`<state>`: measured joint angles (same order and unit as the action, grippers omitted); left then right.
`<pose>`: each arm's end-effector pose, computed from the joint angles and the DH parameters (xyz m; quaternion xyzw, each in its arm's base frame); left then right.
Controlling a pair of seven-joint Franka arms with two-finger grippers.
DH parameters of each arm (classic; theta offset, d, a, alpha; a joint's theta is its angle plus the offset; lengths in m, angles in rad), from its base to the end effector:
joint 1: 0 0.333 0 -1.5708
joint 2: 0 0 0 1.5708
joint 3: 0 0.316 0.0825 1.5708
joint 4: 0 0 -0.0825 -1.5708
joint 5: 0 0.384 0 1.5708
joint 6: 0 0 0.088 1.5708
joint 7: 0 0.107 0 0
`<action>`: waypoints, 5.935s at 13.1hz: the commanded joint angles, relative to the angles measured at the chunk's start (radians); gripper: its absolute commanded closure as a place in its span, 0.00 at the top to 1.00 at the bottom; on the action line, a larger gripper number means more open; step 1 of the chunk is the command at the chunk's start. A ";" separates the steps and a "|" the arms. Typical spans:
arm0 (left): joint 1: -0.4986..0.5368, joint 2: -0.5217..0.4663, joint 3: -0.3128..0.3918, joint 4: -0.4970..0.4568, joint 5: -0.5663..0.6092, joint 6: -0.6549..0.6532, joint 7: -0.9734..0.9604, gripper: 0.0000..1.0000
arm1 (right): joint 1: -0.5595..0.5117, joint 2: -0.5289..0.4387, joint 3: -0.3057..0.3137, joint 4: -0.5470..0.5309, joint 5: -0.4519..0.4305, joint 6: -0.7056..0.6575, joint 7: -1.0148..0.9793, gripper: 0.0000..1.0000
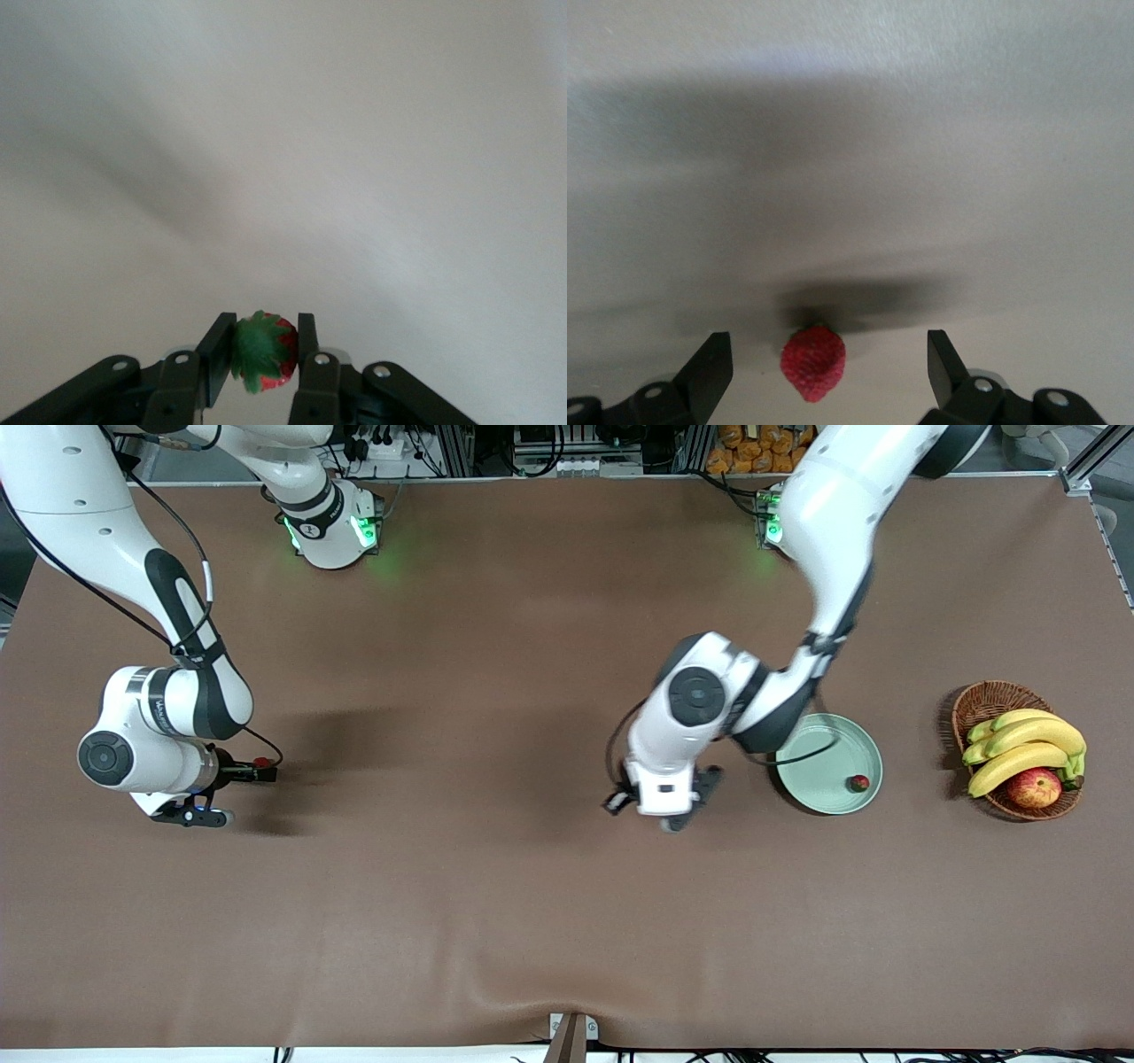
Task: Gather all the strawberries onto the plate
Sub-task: 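Lower the second strawberry onto the plate and open the left gripper, then carry the last strawberry with the right gripper toward the left gripper, then pass the last strawberry from the right gripper into the left gripper, then retract the right arm to rest while the left gripper carries the strawberry, then lower the last strawberry onto the plate and open the left gripper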
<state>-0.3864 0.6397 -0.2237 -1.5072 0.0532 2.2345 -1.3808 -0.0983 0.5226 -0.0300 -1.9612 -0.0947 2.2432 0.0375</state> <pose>0.6057 -0.3878 0.3071 0.9209 0.3839 -0.0084 0.0670 0.5842 -0.0779 0.1876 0.9908 -0.0474 -0.1217 0.0354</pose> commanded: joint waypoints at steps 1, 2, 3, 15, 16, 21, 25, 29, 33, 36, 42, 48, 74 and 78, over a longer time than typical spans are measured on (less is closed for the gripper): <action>0.090 -0.109 0.001 -0.139 0.010 -0.135 0.204 0.00 | -0.003 -0.010 0.004 -0.024 -0.026 -0.029 -0.007 0.64; 0.125 -0.115 0.001 -0.160 0.020 -0.177 0.267 0.00 | -0.001 -0.012 0.004 -0.024 -0.026 -0.039 -0.007 0.54; 0.164 -0.123 0.000 -0.198 0.075 -0.194 0.332 0.00 | 0.002 -0.012 0.004 -0.024 -0.026 -0.043 -0.008 0.37; 0.386 -0.164 -0.011 -0.393 0.238 -0.194 0.689 0.06 | 0.515 0.103 0.010 0.303 0.485 0.073 0.321 0.00; 0.391 -0.158 -0.011 -0.393 0.238 -0.194 0.698 0.34 | 0.567 0.120 0.010 0.308 0.544 0.137 0.341 0.00; 0.417 -0.176 -0.016 -0.381 0.222 -0.199 0.786 1.00 | 0.765 0.247 0.005 0.441 0.567 0.266 0.554 0.00; 0.402 -0.178 -0.115 -0.326 0.030 -0.204 0.712 1.00 | 0.805 0.307 0.005 0.536 0.569 0.272 0.680 0.00; 0.325 -0.132 -0.144 -0.263 -0.062 -0.175 0.564 1.00 | 0.827 0.355 0.005 0.539 0.567 0.338 0.708 0.05; 0.236 -0.086 -0.144 -0.251 -0.079 -0.052 0.415 1.00 | 0.830 0.362 0.005 0.533 0.567 0.366 0.711 0.47; 0.158 -0.042 -0.143 -0.196 -0.078 0.025 0.298 1.00 | 0.787 0.311 0.005 0.519 0.569 0.316 0.703 0.90; 0.069 0.075 -0.140 -0.052 -0.076 0.103 0.168 1.00 | 0.577 0.072 0.005 0.444 0.457 -0.002 0.690 1.00; -0.124 0.216 -0.013 0.107 -0.069 0.178 0.075 0.89 | 0.375 -0.176 0.012 0.439 0.302 -0.388 0.491 1.00; 0.015 0.022 0.038 0.076 -0.023 -0.330 0.369 0.00 | 0.015 -0.457 -0.022 0.470 0.036 -0.743 -0.136 1.00; 0.141 -0.119 0.037 -0.173 0.055 -0.348 0.570 0.04 | 0.017 -0.481 -0.025 0.482 0.065 -0.813 -0.134 1.00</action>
<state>-0.2955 0.6339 -0.1796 -1.5117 0.0567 1.8807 -0.8864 -0.0824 0.0791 -0.0559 -1.4793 -0.0497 1.4758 -0.0871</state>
